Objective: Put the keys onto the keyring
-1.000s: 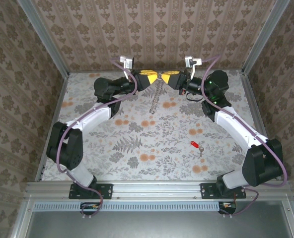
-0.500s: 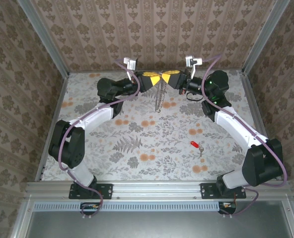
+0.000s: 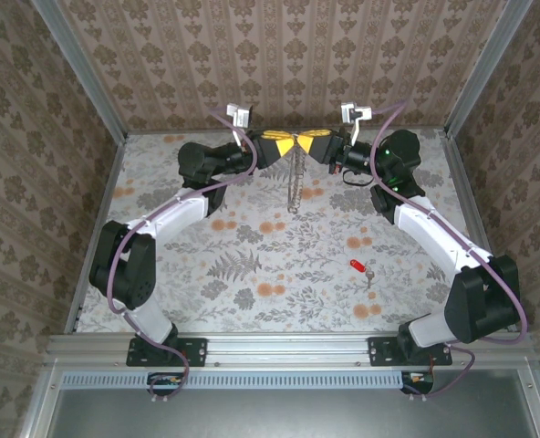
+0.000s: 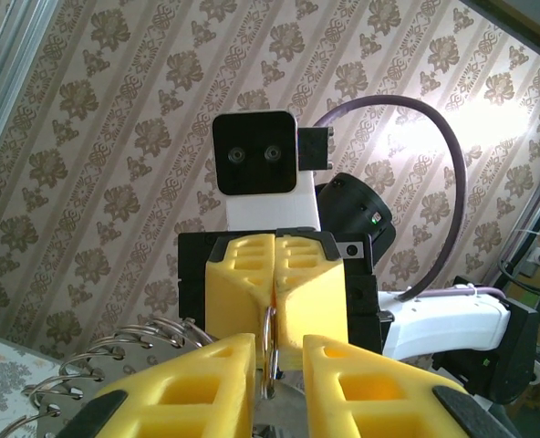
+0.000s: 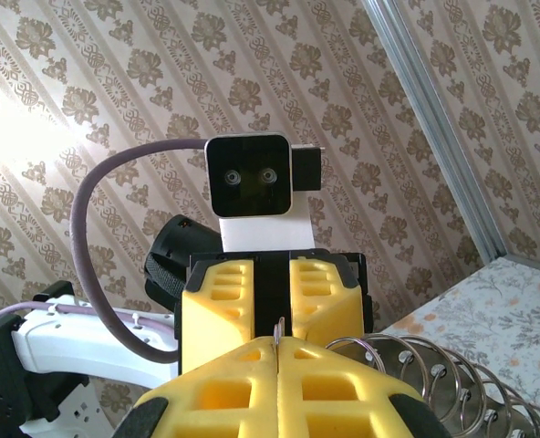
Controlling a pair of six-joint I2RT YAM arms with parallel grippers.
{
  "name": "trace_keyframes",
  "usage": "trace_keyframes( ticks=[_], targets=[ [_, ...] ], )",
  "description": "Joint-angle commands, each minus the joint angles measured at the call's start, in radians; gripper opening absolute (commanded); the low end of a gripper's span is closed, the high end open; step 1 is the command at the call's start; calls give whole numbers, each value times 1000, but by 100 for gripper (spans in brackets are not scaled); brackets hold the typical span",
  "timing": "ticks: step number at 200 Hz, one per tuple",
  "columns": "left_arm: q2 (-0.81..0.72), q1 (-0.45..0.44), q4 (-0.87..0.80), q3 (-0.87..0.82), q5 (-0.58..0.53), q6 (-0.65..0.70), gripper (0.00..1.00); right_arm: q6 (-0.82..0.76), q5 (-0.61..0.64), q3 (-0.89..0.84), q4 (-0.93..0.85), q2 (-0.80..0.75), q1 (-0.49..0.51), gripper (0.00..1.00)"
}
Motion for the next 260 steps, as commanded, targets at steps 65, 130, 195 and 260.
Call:
trace_keyframes(
  ticks=[65, 130, 195, 260],
  targets=[
    [23, -17, 50, 39, 12, -6, 8, 7, 8, -4, 46, -10, -4, 0],
    [18, -9, 47, 43, 20, 3, 0, -8, 12, -1, 0, -22, -9, 0],
    [-52, 25, -153, 36, 70, 196, 0, -28, 225, -67, -393, -187, -99, 48],
    [-237, -2, -882, 13, -56, 846, 0, -71, 429, -222, -815, -373, -180, 53]
  ],
)
